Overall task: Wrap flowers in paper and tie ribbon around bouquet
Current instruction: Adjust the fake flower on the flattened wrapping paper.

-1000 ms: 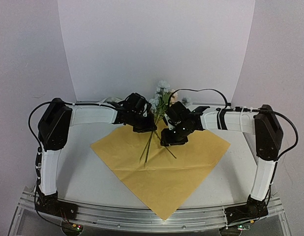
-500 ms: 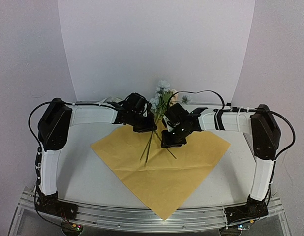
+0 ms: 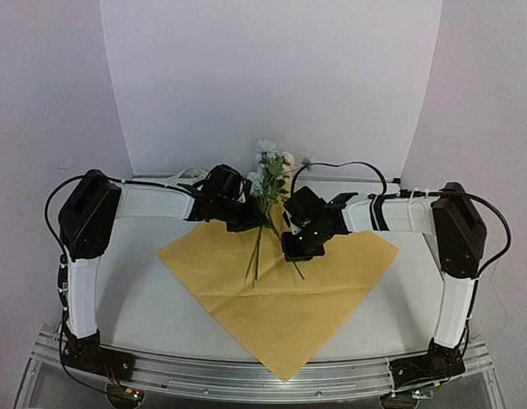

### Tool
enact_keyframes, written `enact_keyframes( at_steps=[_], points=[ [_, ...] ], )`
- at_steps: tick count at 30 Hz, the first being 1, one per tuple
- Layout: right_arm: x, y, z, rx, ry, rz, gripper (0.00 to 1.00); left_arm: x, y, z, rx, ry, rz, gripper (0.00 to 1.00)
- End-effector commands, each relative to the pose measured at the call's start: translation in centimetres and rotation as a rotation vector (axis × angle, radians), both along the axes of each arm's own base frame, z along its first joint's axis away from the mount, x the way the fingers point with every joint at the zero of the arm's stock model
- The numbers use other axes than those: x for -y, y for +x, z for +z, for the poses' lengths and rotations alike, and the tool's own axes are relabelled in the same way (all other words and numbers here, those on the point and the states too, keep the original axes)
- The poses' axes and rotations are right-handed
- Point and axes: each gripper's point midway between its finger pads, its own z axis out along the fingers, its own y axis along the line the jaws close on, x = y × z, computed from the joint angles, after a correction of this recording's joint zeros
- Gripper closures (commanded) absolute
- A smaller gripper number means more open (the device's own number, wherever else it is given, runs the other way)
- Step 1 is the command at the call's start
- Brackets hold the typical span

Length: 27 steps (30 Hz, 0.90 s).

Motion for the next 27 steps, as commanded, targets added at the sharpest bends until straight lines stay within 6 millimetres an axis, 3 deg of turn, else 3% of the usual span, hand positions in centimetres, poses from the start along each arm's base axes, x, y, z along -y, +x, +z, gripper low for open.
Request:
enact_keyframes(
  at_steps=[1, 7, 12, 27],
  points=[
    [2.0, 0.8, 3.2, 0.117, -0.029, -0.096, 1.0, 0.9, 1.2, 6.3, 0.103, -0.159, 0.02, 0.92],
    [3.9, 1.3, 4.3, 0.175, -0.051, -0.201, 1.0, 0.7, 1.5, 6.8, 0.118, -0.199, 0.055, 0.92],
    [3.6, 1.5, 4.7, 0.186, -0.045, -0.211, 1.0, 0.9, 1.6, 7.4, 0.125, -0.231, 0.054, 0.9],
    [4.4, 1.1, 3.9, 0.206, -0.09, -0.276, 1.0, 2.1, 2.0, 1.2, 0.002, -0.212, 0.055, 0.83]
  ],
)
